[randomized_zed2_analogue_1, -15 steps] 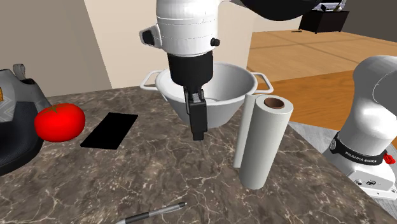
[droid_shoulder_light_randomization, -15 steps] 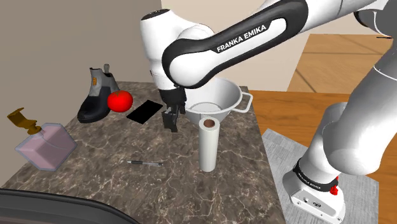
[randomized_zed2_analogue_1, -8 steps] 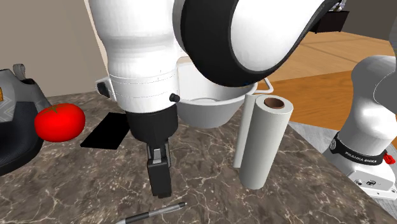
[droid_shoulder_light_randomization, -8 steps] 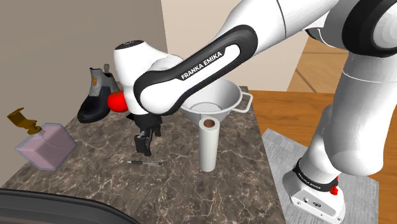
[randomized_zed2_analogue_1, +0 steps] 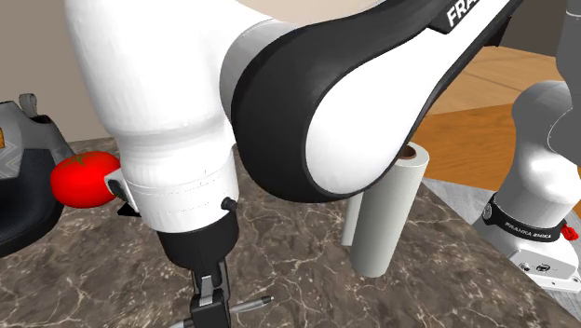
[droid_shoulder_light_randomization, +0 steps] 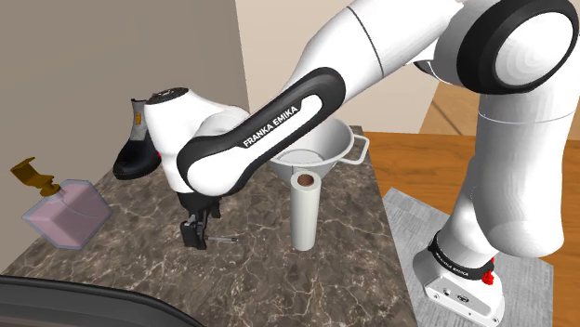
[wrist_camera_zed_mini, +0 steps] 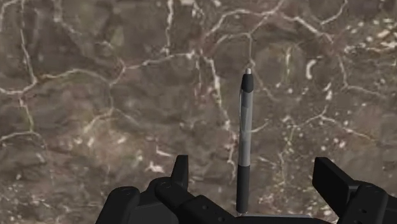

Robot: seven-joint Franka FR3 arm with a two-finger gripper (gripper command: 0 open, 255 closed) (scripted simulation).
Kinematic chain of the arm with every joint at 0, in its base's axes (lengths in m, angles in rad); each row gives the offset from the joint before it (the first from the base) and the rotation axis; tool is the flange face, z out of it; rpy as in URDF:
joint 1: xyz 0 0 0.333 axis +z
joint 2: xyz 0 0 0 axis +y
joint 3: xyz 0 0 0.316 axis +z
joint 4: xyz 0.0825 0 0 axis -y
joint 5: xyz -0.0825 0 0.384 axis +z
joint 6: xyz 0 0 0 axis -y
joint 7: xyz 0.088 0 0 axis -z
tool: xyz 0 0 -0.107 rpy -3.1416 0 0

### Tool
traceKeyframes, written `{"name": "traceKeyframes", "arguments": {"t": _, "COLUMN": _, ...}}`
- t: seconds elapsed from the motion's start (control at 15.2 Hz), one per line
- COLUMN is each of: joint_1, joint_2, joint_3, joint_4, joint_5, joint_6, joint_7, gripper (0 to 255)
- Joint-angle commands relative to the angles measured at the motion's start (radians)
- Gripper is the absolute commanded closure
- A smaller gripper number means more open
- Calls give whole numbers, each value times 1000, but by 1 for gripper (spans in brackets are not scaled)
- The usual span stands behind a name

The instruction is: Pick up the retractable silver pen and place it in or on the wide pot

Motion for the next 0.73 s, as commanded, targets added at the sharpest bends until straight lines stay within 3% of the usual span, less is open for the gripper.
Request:
{"name": "traceKeyframes", "arguments": {"t": 0.0, "joint_1": 2, "joint_2": 13, "joint_3": -2, "joint_4": -12, "joint_5": -6, "joint_6": 24, "joint_7": 3, "gripper": 0}}
{"name": "traceKeyframes", "arguments": {"t": 0.59, "joint_1": 5, "joint_2": 24, "joint_3": -4, "joint_4": -19, "joint_5": -11, "joint_6": 42, "joint_7": 6, "gripper": 0}}
{"name": "traceKeyframes", "arguments": {"t": 0.66, "joint_1": 5, "joint_2": 24, "joint_3": -4, "joint_4": -19, "joint_5": -11, "joint_6": 42, "joint_7": 6, "gripper": 255}}
